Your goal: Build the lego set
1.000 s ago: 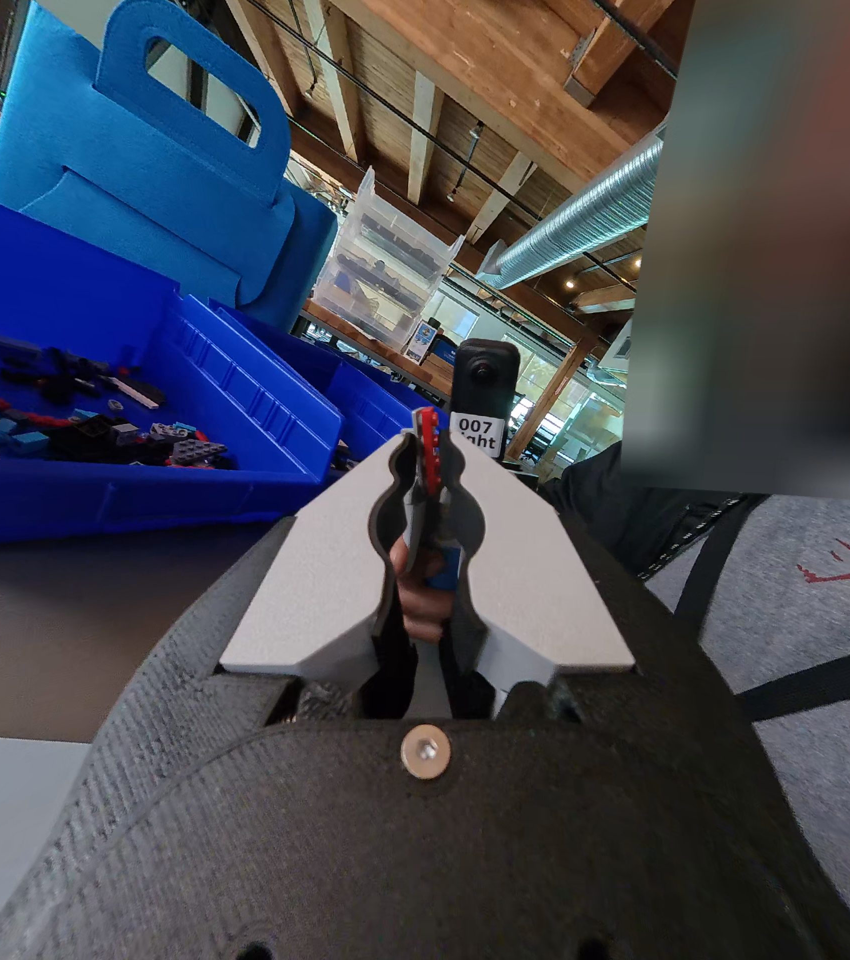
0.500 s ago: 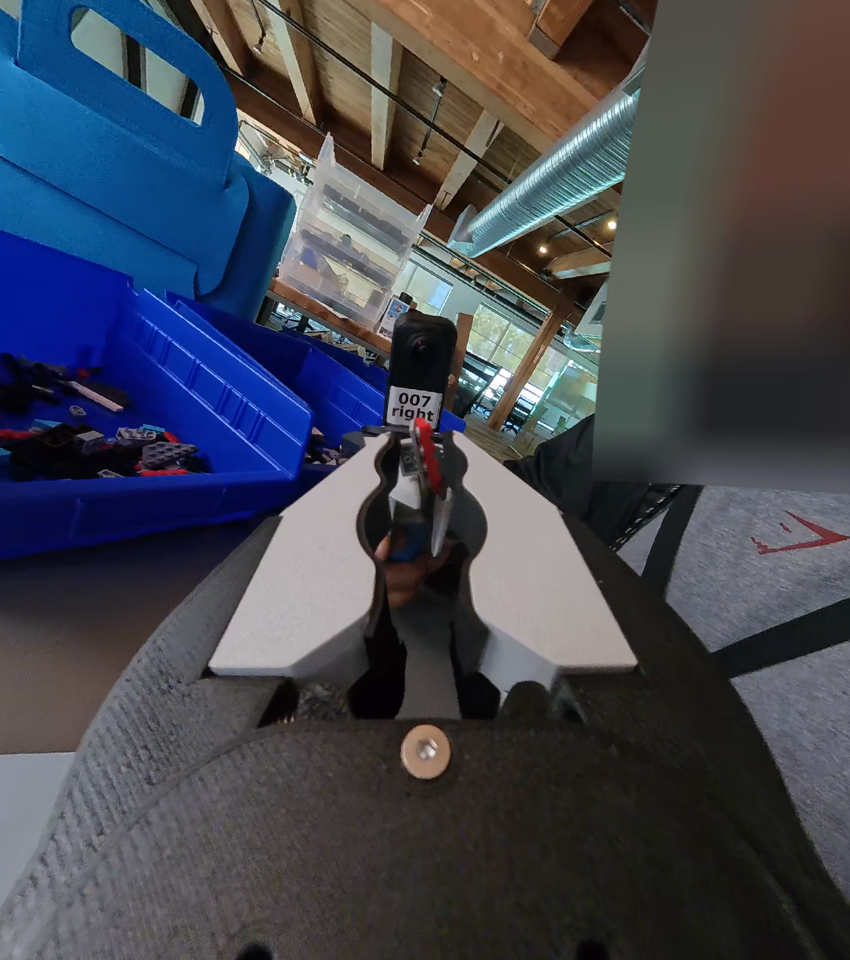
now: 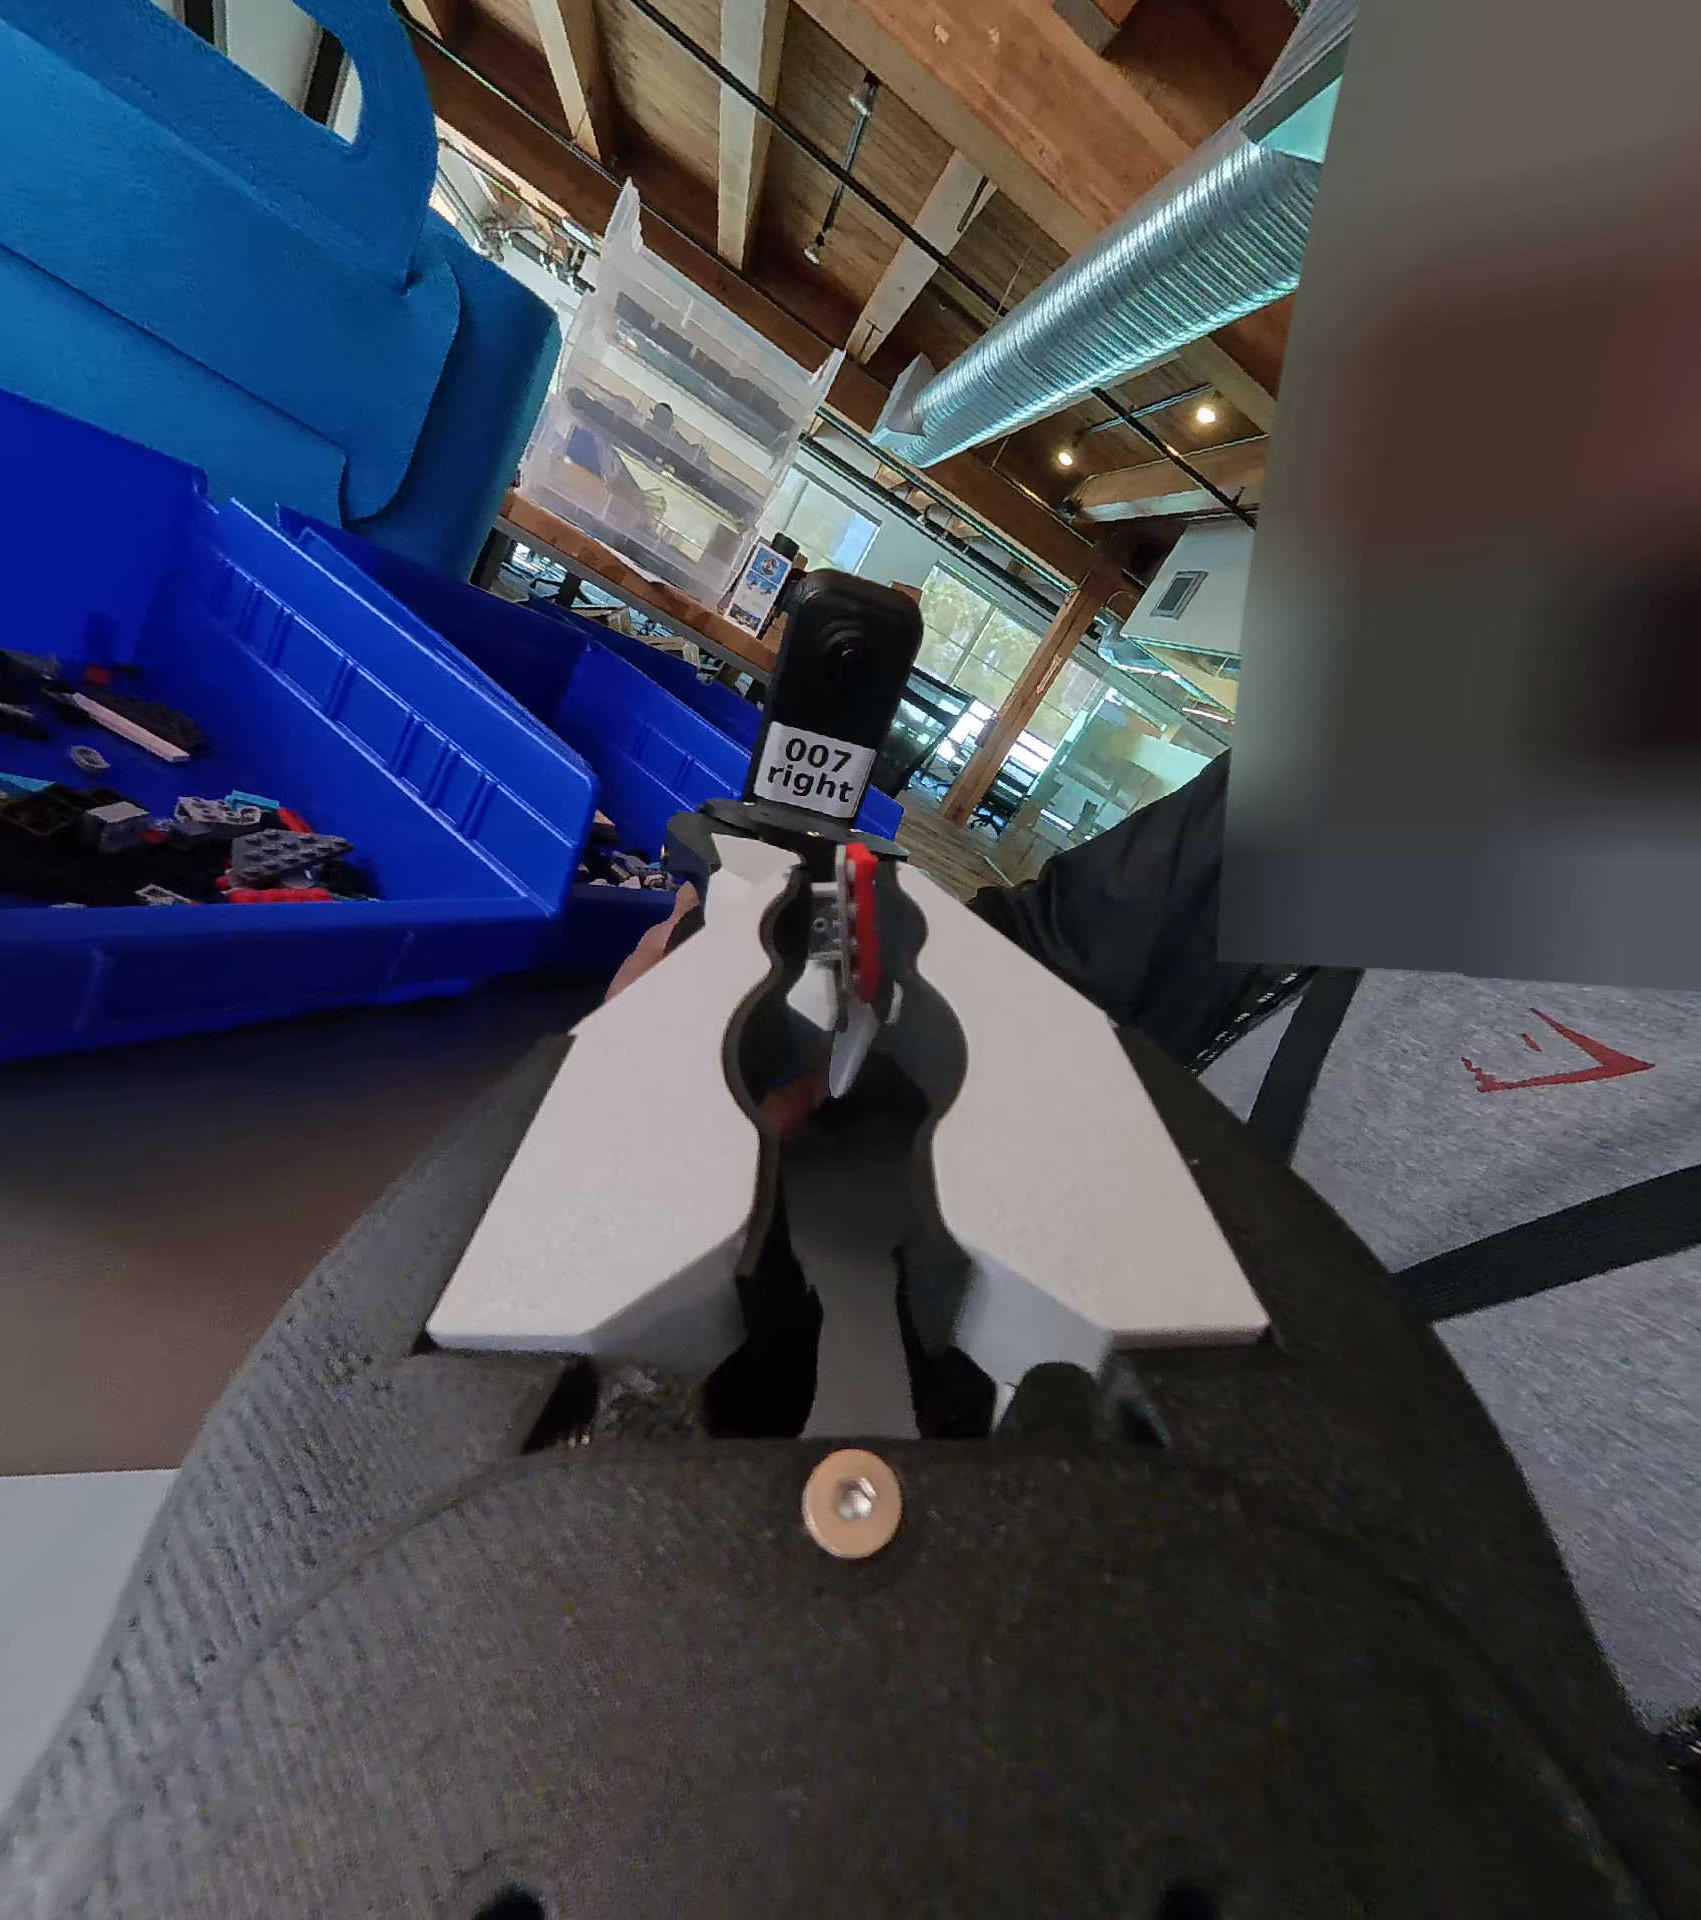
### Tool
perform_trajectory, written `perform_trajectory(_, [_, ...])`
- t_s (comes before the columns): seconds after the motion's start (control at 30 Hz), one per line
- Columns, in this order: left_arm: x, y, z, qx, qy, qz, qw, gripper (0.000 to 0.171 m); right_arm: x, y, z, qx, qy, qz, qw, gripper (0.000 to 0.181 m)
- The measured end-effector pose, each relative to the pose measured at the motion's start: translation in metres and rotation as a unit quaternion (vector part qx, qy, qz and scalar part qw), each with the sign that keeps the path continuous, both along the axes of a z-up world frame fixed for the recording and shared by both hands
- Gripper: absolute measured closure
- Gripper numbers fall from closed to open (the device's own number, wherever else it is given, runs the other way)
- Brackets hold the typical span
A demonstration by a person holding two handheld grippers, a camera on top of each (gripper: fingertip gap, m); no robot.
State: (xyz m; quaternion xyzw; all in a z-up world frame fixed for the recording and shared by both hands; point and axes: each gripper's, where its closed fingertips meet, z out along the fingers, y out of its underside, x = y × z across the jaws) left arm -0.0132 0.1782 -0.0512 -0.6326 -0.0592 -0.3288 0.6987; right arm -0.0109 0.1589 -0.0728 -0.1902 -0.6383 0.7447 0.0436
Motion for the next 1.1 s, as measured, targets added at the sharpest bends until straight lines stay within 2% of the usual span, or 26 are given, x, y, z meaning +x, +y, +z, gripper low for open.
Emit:
perform_trajectory(0.83, [0.009,0.002,0.002,0.038,-0.035,-0.028,0.998,0.165,0.007,-0.003,0.006,-0.009,0.003,0.019,1.0,0.173])
perform_trajectory(1.1, [0.005,0.003,0.001,0.03,-0.019,-0.004,0.999,0.166,0.003,-0.001,0.007,-0.017,-0.009,0.01,1.0,0.172])
